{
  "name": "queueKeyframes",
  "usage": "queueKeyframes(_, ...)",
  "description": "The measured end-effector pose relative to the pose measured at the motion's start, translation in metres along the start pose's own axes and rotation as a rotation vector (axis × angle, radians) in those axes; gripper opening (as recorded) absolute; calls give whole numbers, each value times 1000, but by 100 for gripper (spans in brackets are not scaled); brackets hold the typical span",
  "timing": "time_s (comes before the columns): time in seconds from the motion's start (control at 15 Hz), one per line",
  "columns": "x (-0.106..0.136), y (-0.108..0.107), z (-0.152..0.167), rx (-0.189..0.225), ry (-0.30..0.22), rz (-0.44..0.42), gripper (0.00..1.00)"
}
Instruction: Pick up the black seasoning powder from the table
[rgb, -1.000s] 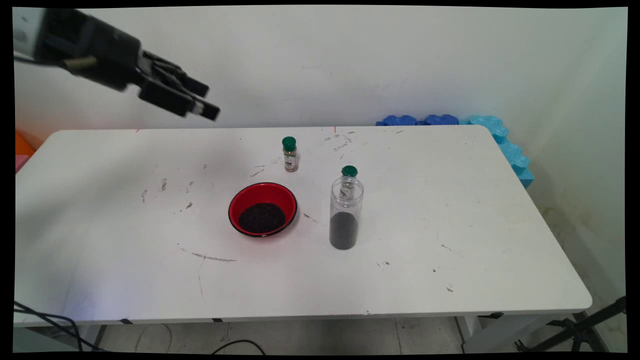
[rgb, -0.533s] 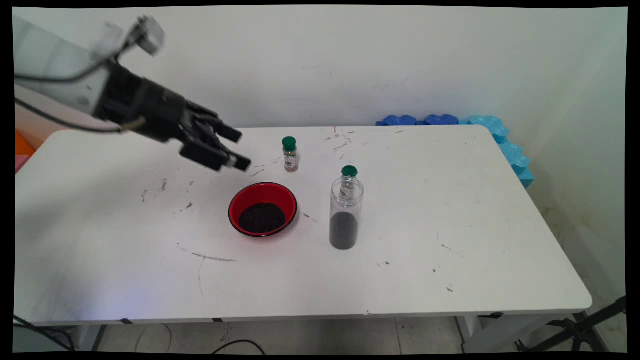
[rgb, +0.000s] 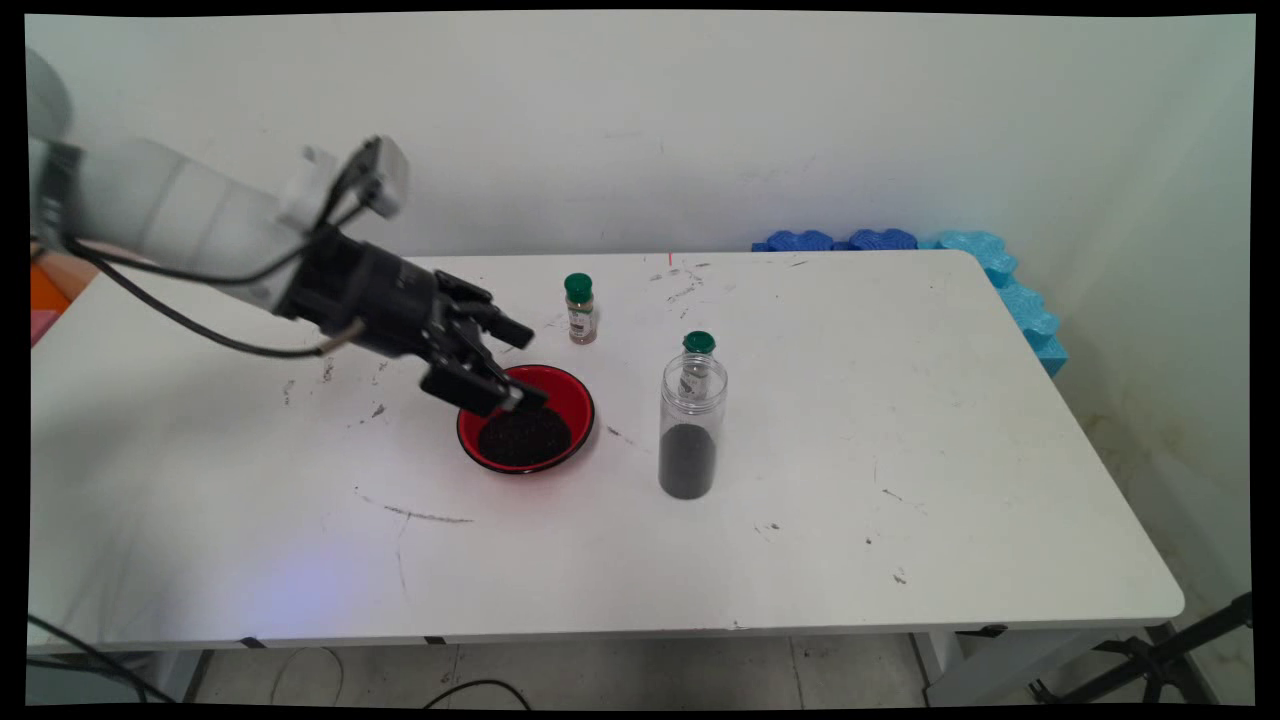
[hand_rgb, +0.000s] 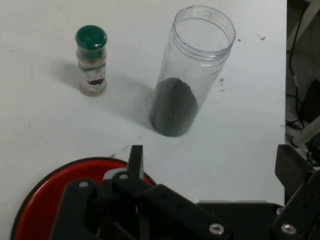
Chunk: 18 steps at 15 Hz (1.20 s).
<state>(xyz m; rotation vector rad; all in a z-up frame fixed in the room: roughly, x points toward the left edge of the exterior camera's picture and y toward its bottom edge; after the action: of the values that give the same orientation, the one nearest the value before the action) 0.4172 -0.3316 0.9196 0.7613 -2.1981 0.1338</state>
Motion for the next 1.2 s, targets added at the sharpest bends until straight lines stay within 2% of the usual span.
queueKeyframes(0.73,0,-8,77,-63,12,120,100)
queueKeyframes(1.2,6,-10,110,-92,18,152,100)
